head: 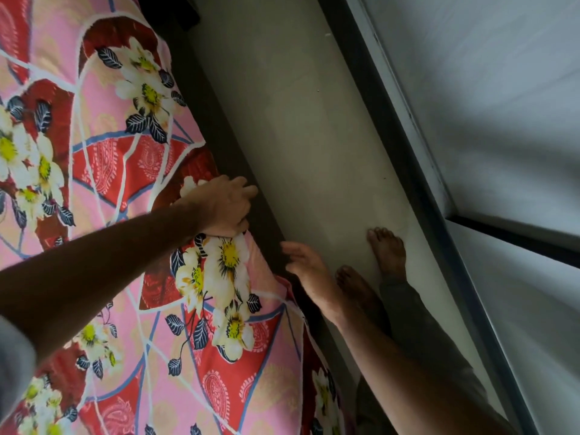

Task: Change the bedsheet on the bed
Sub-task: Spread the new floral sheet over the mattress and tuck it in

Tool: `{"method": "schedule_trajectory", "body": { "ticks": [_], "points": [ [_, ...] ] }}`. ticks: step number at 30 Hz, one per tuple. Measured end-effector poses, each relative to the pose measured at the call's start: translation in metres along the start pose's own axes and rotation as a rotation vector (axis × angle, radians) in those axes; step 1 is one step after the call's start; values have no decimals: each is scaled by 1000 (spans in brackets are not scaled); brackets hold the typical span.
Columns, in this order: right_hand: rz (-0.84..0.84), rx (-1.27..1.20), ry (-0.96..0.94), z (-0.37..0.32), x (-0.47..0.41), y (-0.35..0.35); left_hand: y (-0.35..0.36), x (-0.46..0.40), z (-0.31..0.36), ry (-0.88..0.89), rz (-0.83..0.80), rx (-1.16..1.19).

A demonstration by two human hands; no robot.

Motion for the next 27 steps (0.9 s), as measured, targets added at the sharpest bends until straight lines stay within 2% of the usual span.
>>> {"method": "schedule_trajectory", "body": {
  "ticks": [5,8,10,12,14,17,20,24,27],
  "points": [
    [236,-54,-80,26,39,-55,-6,-1,9,-25,93,57],
    [318,180,-94,44,71,-74,-14,17,53,-39,147,-57],
    [339,410,-119,50,101,-67,-16,43,105,-2,219,-21],
    [297,544,-213,56,126,-44,-10,70,159,25,204,25],
    [168,629,-338,71,145,-10,6,87,201,27,90,1],
    [-49,622,-312,117,159,33,22,91,223,-10,16,14],
    [-31,592,-265,143,156,44,24,76,226,-6,2,-24],
    [5,400,-251,154,130,34,25,49,228,-37,-12,-79],
    [16,411,-221,156,116,24,19,40,231,-27,3,-74]
  ]
}}
Point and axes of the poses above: each hand's wrist, its own x-axis away from the middle knuckle, its own y-axis out of the palm, z = x × y, the point moved 5 cm from there along -x, towards the middle knuckle, and after that the axes turned 15 degrees about -z, right-handed, at the moved point
